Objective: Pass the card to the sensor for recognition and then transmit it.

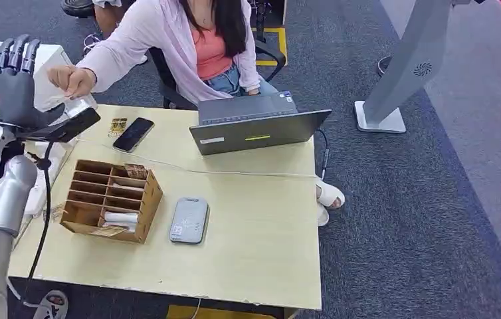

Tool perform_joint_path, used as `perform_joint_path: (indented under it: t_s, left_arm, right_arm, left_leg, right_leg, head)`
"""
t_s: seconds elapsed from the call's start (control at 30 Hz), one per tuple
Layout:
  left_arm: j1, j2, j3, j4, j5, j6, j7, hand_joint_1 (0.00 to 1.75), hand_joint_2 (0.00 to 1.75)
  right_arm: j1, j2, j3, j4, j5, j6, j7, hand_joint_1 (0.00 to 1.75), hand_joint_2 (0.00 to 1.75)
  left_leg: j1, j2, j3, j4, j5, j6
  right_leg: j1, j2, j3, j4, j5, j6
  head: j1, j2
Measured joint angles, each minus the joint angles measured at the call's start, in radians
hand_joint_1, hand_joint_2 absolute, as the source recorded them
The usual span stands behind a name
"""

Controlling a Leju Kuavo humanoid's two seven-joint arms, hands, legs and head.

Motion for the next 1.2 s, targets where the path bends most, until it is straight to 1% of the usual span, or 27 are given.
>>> perform_joint_path:
  t_s: [0.2,0.4,0.43,0.73,0.9,1.2]
  left_arm:
    - [-0.100,0.034,-0.044,0.117,-0.115,0.055,0.047,0.00,1.75]
    - [-0.125,0.047,-0.048,0.161,-0.127,0.060,0.047,0.00,1.75]
    - [-0.126,0.048,-0.049,0.165,-0.127,0.061,0.047,1.75,1.75]
    - [-0.129,0.058,-0.061,0.196,-0.110,0.061,0.039,1.75,1.75]
    - [-0.129,0.061,-0.061,0.199,-0.103,0.059,0.026,1.75,1.75]
    - [-0.129,0.061,-0.061,0.200,-0.093,0.059,0.023,1.75,1.75]
  right_arm:
    - [0.000,0.000,0.013,0.001,0.039,0.008,-0.001,0.00,1.75]
    - [-0.001,0.000,0.024,0.002,0.045,0.007,-0.003,0.00,1.75]
    - [-0.001,0.000,0.025,0.002,0.045,0.007,-0.003,0.00,1.75]
    - [-0.001,0.000,0.027,0.005,0.047,0.007,-0.005,0.00,1.75]
    - [-0.001,0.000,0.028,0.005,0.050,0.007,-0.006,0.00,1.75]
    - [-0.001,0.000,0.028,0.005,0.054,0.007,-0.006,0.00,1.75]
  left_leg:
    - [0.000,0.000,0.000,0.000,0.000,0.000]
    - [0.000,0.000,0.000,0.000,0.000,0.000]
    - [0.000,0.000,0.000,0.000,0.000,0.000]
    - [0.000,0.000,0.000,0.000,0.000,0.000]
    - [0.000,0.000,0.000,0.000,0.000,0.000]
    - [0.000,0.000,0.000,0.000,0.000,0.000]
  right_leg:
    - [0.000,0.000,0.000,0.000,0.000,0.000]
    - [0.000,0.000,0.000,0.000,0.000,0.000]
    - [0.000,0.000,0.000,0.000,0.000,0.000]
    - [0.000,0.000,0.000,0.000,0.000,0.000]
    - [0.000,0.000,0.000,0.000,0.000,0.000]
    - [0.000,0.000,0.000,0.000,0.000,0.000]
  head:
    - [0.000,0.000]
    - [0.000,0.000]
    - [0.000,0.000]
    - [0.000,0.000]
    - [0.000,0.000]
    - [0.000,0.000]
